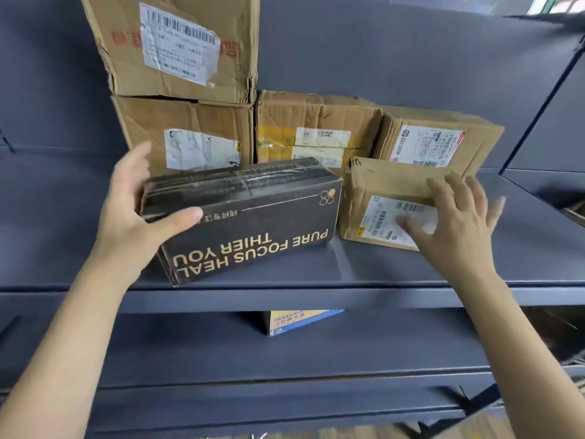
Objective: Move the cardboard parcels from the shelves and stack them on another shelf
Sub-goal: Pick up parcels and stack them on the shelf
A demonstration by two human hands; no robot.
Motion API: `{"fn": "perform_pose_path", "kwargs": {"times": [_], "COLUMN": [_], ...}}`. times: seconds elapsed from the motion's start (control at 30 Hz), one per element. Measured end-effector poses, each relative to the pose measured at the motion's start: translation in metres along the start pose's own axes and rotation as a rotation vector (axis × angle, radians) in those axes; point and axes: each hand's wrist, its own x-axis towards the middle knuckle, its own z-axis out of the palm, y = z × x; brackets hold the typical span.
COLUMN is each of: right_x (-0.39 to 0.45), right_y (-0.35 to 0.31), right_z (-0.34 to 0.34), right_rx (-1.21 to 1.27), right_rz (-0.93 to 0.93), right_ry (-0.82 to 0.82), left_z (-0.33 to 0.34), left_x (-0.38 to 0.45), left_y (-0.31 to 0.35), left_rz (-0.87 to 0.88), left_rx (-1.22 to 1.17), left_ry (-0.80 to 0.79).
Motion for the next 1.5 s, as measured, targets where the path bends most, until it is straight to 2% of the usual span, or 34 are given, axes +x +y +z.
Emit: {"fn": "perform_pose_path", "kwargs": {"times": [0.1,0.17,0.23,0.27,0.37,0.43,0.53,0.6,0.7,0.83,0.9,0.97,1.03,1.13,1.23,1.33,1.5], "right_x": [0.003,0.006,0.01,0.011,0.014,0.015,0.012,0.009,0.005,0.002,0.002,0.0,-0.004,-0.009,-0.012,-0.001,0.04], "right_y": [-0.035,-0.066,-0.092,-0.102,-0.116,-0.116,-0.115,-0.117,-0.121,-0.126,-0.128,-0.13,-0.132,-0.137,-0.141,-0.137,-0.112], "right_z": [-0.003,-0.003,-0.005,-0.006,-0.007,-0.005,0.01,0.019,0.025,0.027,0.026,0.025,0.026,0.025,0.019,-0.004,-0.052], "right_rx": [0.255,0.473,0.697,0.829,1.212,1.18,0.986,0.977,0.987,1.181,1.19,1.211,1.203,1.196,1.17,1.191,1.225], "right_rz": [-0.129,-0.194,-0.142,-0.077,0.159,0.172,0.114,0.154,0.17,0.259,0.303,0.32,0.286,0.206,0.173,0.151,0.118], "right_ry": [0.106,0.007,-0.218,-0.267,-0.161,-0.172,-0.392,-0.515,-0.533,-0.352,-0.269,-0.288,-0.345,-0.378,-0.341,-0.205,0.026], "left_z": [0.004,0.005,0.0,-0.006,-0.026,-0.029,-0.023,-0.018,-0.013,-0.017,-0.021,-0.023,-0.021,-0.017,-0.014,-0.014,0.01], "left_x": [0.001,-0.001,-0.004,-0.003,0.001,0.004,0.005,0.006,0.008,0.009,0.009,0.01,0.009,0.007,0.004,0.013,0.057], "left_y": [-0.008,-0.01,-0.01,-0.011,-0.009,-0.01,-0.013,-0.016,-0.019,-0.016,-0.012,-0.01,-0.011,-0.014,-0.009,0.015,0.071], "left_rz": [-0.203,-0.217,-0.104,-0.034,0.116,0.085,-0.108,-0.251,-0.359,-0.24,-0.172,-0.145,-0.153,-0.215,-0.208,-0.104,0.185], "left_rx": [-0.329,-0.354,-0.325,-0.289,-0.192,-0.29,-0.389,-0.332,-0.293,-0.248,-0.27,-0.329,-0.346,-0.354,-0.327,-0.263,-0.175], "left_ry": [0.035,0.027,-0.023,-0.061,-0.116,-0.026,0.179,0.176,0.093,0.044,0.09,0.166,0.174,0.081,0.008,0.001,-0.027]}}
